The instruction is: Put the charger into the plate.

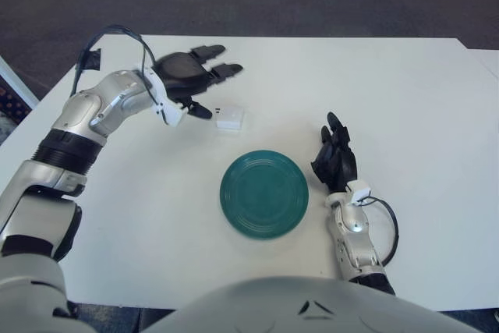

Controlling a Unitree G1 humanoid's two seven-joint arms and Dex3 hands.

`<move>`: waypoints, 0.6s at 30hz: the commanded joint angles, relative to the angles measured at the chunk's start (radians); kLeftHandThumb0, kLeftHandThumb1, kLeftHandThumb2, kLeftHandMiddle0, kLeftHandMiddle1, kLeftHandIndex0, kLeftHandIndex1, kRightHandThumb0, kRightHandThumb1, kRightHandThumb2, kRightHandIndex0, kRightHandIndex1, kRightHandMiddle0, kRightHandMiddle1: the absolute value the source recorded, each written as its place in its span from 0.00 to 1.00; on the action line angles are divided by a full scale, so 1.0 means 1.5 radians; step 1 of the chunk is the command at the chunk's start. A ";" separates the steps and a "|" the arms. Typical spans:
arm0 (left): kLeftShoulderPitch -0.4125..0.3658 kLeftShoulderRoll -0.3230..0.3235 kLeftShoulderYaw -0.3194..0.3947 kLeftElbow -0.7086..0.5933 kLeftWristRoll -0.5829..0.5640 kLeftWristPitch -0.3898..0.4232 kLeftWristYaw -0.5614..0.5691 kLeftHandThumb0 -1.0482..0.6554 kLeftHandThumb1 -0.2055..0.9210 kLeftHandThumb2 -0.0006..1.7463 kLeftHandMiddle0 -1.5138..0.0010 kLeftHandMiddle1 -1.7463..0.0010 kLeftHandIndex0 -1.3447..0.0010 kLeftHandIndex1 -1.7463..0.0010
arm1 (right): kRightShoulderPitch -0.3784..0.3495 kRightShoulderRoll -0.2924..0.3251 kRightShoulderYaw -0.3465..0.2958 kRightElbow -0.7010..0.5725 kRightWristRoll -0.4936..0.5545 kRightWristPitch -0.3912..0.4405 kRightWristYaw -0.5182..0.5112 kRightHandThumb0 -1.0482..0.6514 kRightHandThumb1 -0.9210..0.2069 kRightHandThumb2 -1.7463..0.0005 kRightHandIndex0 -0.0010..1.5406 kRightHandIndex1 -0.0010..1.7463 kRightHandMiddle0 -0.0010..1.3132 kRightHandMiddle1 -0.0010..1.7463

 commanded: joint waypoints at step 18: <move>-0.074 -0.052 -0.140 0.265 0.154 -0.085 0.221 0.00 1.00 0.25 1.00 1.00 1.00 0.82 | 0.060 0.032 0.020 0.037 -0.009 0.030 -0.021 0.12 0.00 0.43 0.06 0.00 0.00 0.13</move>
